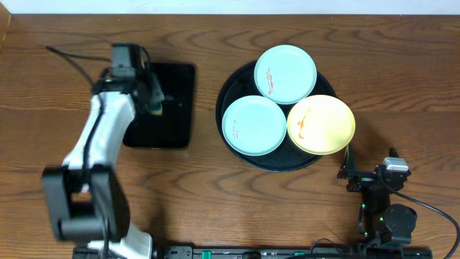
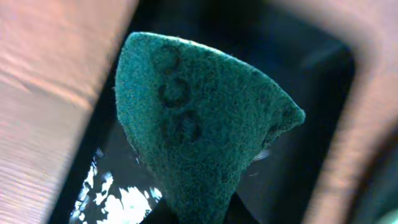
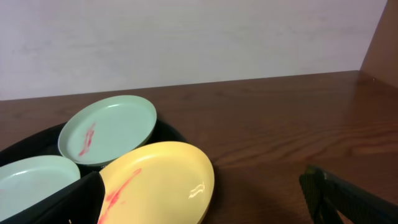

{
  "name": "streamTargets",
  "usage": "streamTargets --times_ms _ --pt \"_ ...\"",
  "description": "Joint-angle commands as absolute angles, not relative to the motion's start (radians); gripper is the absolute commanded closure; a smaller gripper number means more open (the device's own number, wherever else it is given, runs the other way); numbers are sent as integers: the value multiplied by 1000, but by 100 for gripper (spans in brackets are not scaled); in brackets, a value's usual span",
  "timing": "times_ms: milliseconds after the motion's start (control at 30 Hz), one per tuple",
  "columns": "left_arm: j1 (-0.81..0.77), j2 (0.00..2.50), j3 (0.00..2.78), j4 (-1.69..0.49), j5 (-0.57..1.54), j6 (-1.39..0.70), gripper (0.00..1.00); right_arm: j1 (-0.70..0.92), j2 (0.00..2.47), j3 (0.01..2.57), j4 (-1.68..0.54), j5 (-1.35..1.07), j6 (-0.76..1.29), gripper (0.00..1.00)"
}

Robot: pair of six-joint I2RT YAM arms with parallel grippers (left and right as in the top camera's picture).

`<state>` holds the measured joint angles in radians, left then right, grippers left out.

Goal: Clean dirty plates on tray and stack at the side
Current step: 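Carry the sponge with the left gripper onto the lower pale green plate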

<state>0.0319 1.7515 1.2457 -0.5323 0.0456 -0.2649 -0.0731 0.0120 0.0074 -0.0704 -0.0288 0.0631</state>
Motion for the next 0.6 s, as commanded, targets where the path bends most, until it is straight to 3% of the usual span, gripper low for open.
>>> streamTargets --times_ms 0,333,567 --pt "34 1741 1262 -532 33 -263 93 -86 6 6 -75 -27 54 1" --pt "33 1345 1323 -528 159 -276 93 -86 6 6 -75 -27 54 1" --pt "2 1157 1320 -560 266 -464 92 -86 6 6 -75 -27 54 1"
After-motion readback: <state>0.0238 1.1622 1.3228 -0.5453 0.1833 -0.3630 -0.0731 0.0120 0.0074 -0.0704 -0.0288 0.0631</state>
